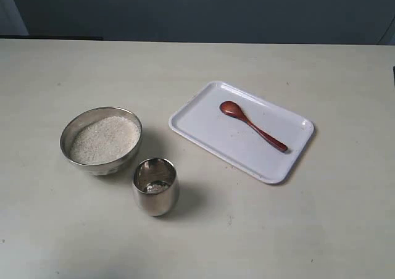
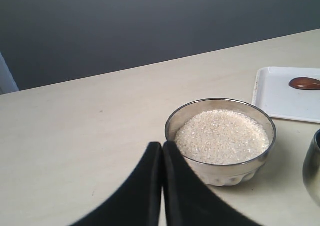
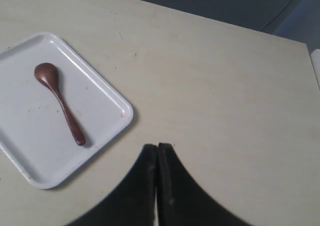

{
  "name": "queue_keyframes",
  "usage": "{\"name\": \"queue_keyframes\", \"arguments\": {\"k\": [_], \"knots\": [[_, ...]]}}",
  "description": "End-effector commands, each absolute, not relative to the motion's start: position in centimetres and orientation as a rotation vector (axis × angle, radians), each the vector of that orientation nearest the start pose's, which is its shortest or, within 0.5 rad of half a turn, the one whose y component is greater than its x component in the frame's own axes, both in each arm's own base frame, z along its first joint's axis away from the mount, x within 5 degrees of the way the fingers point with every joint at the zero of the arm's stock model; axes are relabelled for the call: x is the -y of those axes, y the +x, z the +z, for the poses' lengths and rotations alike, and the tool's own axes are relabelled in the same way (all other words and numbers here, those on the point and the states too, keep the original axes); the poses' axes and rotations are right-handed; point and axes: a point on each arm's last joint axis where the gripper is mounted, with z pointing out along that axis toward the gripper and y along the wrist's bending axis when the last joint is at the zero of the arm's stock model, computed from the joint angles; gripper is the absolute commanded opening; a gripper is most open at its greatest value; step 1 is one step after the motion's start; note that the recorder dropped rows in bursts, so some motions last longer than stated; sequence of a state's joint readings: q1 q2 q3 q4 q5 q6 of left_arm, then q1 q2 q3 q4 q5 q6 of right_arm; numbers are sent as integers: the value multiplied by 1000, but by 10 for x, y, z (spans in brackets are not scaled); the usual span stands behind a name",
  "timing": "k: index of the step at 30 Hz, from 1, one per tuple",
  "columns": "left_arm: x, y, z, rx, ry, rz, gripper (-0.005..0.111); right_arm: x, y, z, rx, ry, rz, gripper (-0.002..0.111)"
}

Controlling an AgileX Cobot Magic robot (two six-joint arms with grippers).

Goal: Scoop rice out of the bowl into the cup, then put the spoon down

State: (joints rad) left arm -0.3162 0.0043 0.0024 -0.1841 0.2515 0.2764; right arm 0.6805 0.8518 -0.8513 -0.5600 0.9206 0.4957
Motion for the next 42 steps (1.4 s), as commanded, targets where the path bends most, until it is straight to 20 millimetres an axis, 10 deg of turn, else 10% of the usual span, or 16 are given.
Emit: {"name": "queue_keyframes", "arguments": {"k": [1,12,20,28,42], "knots": [[21,51,192,-1679,386,-205,1,-59,137,354,-2180,-376,-80,-1],[21,51,192,-1679,386,-205,1,-10,115,360,-1840,-73,-30,-1],[21,51,192,-1679,386,-205,1,19,73,297,-1658,280,-88,-1],[21,51,192,-1679,387,-204,1,18,50,250,-1537,323,-125,-1],[21,51,192,-1679,387,-204,1,7,52,228,-1510,268,118,-1]]}}
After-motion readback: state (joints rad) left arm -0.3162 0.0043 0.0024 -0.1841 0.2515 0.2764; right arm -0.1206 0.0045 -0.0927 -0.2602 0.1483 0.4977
